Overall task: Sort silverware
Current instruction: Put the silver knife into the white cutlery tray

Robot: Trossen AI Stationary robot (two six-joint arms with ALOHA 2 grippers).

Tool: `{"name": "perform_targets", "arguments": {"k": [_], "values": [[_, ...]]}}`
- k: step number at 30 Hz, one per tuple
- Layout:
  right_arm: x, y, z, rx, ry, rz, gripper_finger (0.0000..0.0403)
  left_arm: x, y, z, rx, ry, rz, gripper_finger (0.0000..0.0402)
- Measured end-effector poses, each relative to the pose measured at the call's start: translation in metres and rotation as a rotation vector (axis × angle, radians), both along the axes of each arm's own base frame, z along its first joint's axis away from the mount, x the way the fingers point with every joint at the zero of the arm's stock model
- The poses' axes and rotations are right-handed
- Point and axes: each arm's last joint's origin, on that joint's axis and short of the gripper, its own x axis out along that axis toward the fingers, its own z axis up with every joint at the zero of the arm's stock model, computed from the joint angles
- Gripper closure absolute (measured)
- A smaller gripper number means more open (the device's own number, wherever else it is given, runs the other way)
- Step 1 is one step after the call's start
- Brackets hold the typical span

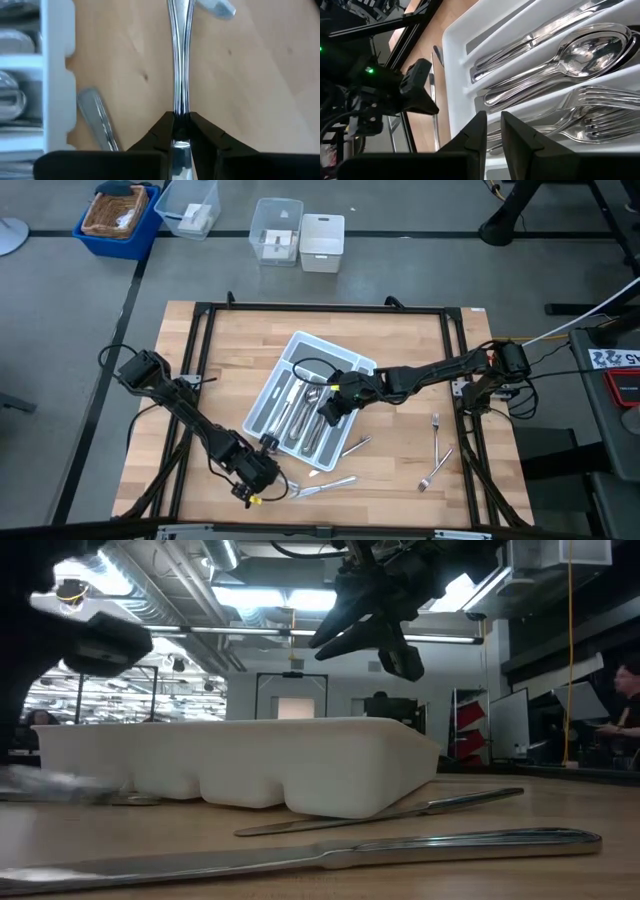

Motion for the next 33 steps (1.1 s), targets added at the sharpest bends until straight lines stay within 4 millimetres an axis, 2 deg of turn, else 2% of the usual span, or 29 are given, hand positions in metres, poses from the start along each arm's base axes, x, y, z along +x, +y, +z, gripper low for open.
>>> {"name": "perform_targets", "arguments": {"k": [8, 13, 18, 25, 29, 33], "values": [[0.0, 0.002, 0.0, 0.022, -0.002, 0.064, 0.0346, 0.005, -0.004, 0.018, 0.03, 0.02, -0.005, 0.0366], [-0.001, 0.002, 0.003, 0.039, -0.008, 0.087, 0.0346, 0.007, -0.005, 0.036, 0.116, 0.035, -0.122, 0.0367], [-0.002, 0.002, 0.005, 0.043, -0.013, 0.092, 0.0346, 0.009, -0.001, 0.047, 0.311, 0.006, -0.282, 0.037], [-0.002, 0.002, 0.006, 0.046, -0.016, 0.096, 0.0346, 0.011, 0.008, 0.051, 0.675, -0.037, -0.534, 0.0365], [-0.003, 0.002, 0.006, 0.046, -0.018, 0.096, 0.0346, 0.019, 0.019, 0.052, 0.79, -0.026, -0.6, 0.037], [-0.003, 0.002, 0.006, 0.046, -0.018, 0.096, 0.0346, 0.027, 0.032, 0.052, 0.834, 0.007, -0.651, 0.0369]]}}
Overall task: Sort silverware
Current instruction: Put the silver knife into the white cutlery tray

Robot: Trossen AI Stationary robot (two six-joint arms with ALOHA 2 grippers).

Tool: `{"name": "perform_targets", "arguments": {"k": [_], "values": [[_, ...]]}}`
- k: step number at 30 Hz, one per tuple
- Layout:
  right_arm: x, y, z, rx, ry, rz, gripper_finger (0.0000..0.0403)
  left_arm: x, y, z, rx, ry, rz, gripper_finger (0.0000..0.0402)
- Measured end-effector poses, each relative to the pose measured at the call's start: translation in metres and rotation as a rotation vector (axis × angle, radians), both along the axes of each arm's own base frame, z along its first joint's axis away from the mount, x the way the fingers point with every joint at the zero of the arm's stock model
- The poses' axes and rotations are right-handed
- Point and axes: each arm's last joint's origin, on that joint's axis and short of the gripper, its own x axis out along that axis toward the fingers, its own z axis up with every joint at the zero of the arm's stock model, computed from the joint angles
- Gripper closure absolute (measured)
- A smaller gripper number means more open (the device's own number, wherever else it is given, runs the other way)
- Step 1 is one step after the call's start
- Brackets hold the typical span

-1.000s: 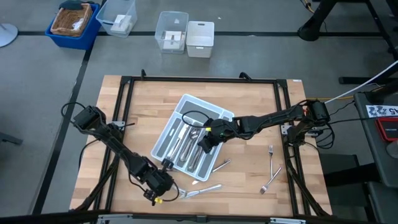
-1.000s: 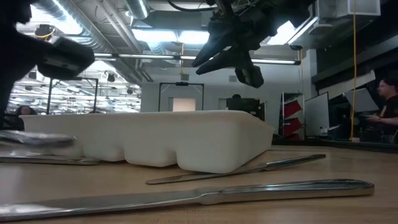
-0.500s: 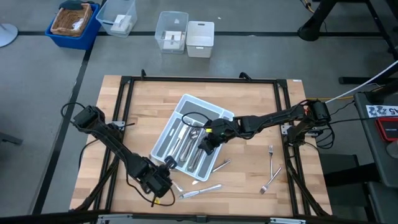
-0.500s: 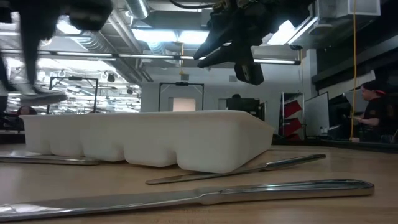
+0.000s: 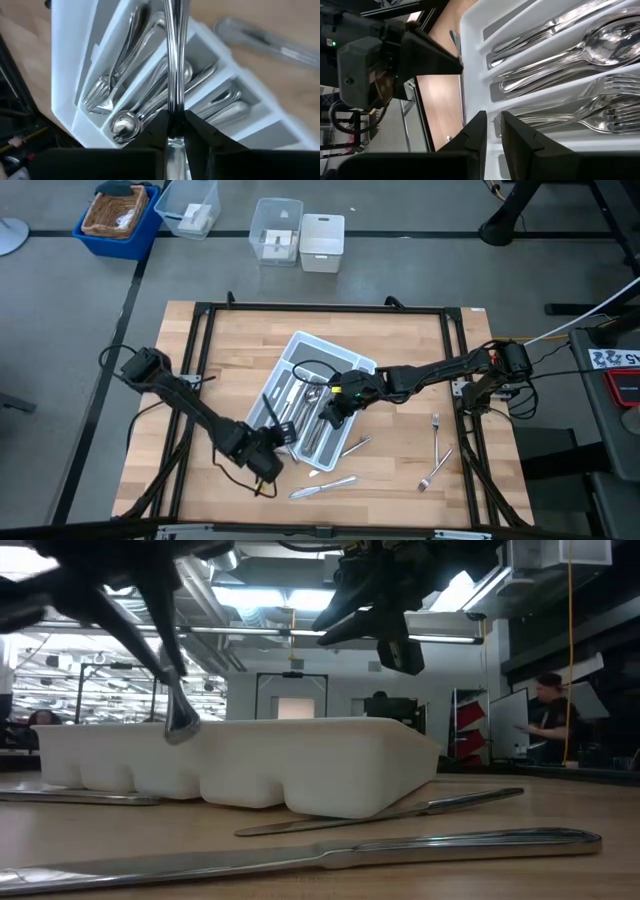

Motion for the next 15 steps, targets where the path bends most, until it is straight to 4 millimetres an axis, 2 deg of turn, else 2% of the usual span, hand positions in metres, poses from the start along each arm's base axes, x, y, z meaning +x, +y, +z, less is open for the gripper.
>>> {"name": "perform_targets", "arguments": {"k": [9, 15], "values": [[0.0, 0.0, 0.0, 0.0, 0.0, 0.0, 0.0346, 0.014, 0.025, 0.0, 0.097, 0.092, -0.103, 0.0374], [0.0, 0.0, 0.0, 0.0, 0.0, 0.0, 0.0346, 0.024, 0.045, -0.002, -0.023, 0.162, -0.089, 0.0371]]}}
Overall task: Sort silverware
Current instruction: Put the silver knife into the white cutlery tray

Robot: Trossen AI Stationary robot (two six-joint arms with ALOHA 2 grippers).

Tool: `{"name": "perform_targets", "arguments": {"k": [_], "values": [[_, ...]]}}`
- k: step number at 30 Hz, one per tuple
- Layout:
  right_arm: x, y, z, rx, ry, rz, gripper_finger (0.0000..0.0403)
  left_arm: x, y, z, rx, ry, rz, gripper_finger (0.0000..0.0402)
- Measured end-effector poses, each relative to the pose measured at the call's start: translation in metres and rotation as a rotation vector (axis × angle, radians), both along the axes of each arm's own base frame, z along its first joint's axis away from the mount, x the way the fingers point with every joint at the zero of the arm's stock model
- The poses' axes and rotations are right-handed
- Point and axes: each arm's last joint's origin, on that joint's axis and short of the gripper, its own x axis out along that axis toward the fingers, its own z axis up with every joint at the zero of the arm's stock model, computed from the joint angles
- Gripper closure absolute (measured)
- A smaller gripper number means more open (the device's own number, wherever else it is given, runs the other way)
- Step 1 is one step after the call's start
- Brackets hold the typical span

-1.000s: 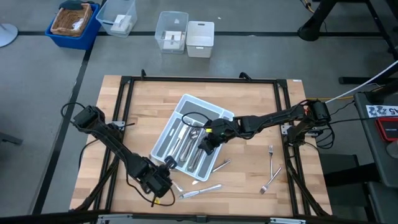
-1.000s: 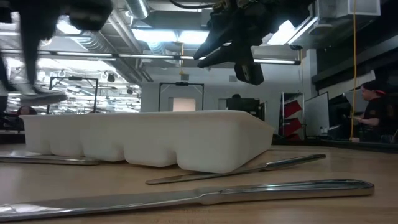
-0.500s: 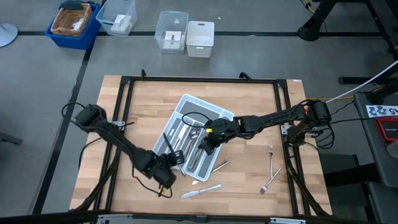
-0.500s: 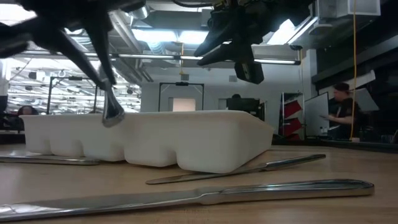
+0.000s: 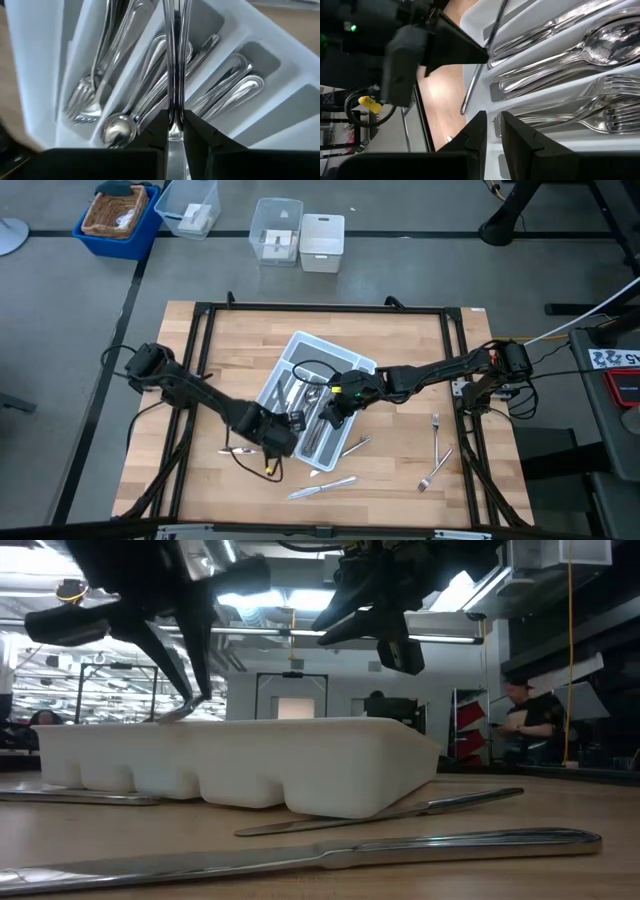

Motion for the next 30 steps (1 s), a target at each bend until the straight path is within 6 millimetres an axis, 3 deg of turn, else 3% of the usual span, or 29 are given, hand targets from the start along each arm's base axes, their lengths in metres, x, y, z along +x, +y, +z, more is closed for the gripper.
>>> {"name": "perform_targets", "arguments": {"k": [14, 30], "values": [[0.0, 0.0, 0.0, -0.001, 0.003, 0.0, 0.0346, 0.018, 0.056, -0.005, -0.054, 0.099, -0.079, 0.0377], [0.0, 0.0, 0.0, -0.001, 0.003, 0.0, 0.0346, 0.021, 0.076, -0.007, -0.145, 0.182, -0.325, 0.0374]]}}
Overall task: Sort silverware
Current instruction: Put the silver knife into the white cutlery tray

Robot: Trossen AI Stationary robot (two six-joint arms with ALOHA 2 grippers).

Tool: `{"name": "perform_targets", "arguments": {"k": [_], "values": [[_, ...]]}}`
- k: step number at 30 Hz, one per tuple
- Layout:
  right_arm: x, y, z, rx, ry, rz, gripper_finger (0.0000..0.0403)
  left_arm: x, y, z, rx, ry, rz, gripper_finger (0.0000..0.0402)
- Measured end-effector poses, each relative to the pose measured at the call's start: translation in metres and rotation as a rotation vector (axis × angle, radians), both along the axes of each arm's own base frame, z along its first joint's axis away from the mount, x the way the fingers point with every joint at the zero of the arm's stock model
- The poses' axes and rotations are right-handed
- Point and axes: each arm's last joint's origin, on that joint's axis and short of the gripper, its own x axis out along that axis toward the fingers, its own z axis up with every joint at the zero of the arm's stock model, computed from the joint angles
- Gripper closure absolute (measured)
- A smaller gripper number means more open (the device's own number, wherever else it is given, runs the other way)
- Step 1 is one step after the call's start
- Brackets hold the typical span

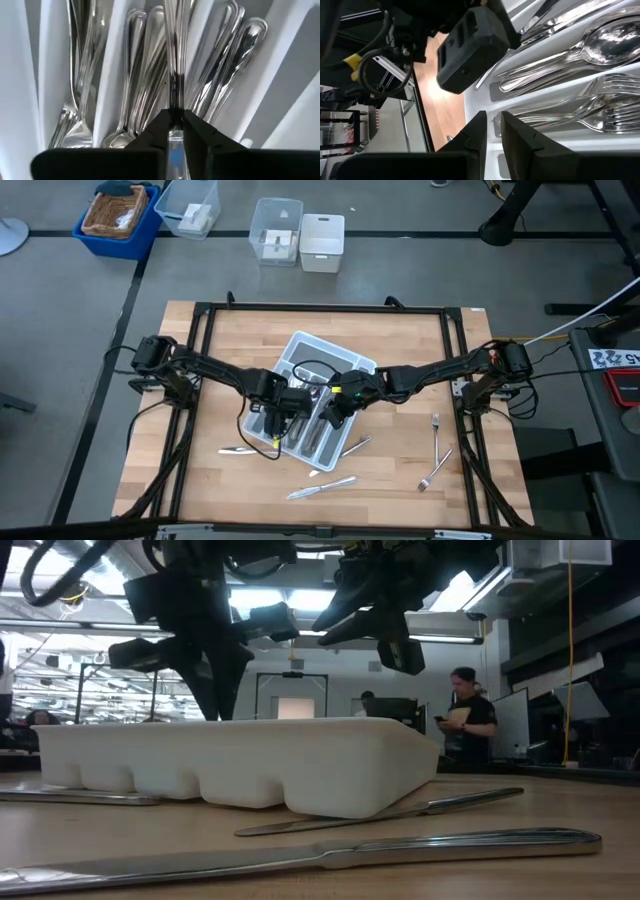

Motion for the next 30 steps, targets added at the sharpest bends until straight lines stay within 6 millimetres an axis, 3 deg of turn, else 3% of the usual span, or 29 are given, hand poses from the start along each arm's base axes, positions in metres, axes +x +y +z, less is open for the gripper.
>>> {"name": "perform_targets", "arguments": {"k": [7, 13, 21, 30], "values": [[0.0, 0.0, 0.0, 0.0, -0.002, 0.0, 0.0346, -0.013, 0.018, -0.021, 0.019, 0.085, 0.001, 0.0361], [0.0, 0.0, 0.0, 0.0, -0.003, 0.0, 0.0346, -0.021, 0.021, -0.036, 0.024, 0.098, -0.037, 0.0348], [0.0, 0.0, 0.001, 0.002, -0.004, -0.001, 0.0346, -0.008, 0.02, -0.038, -0.002, -0.045, 0.052, 0.0322], [0.0, 0.0, 0.001, -0.029, -0.02, 0.031, 0.0346, -0.008, 0.02, -0.036, -0.016, -0.075, 0.225, 0.0318]]}}
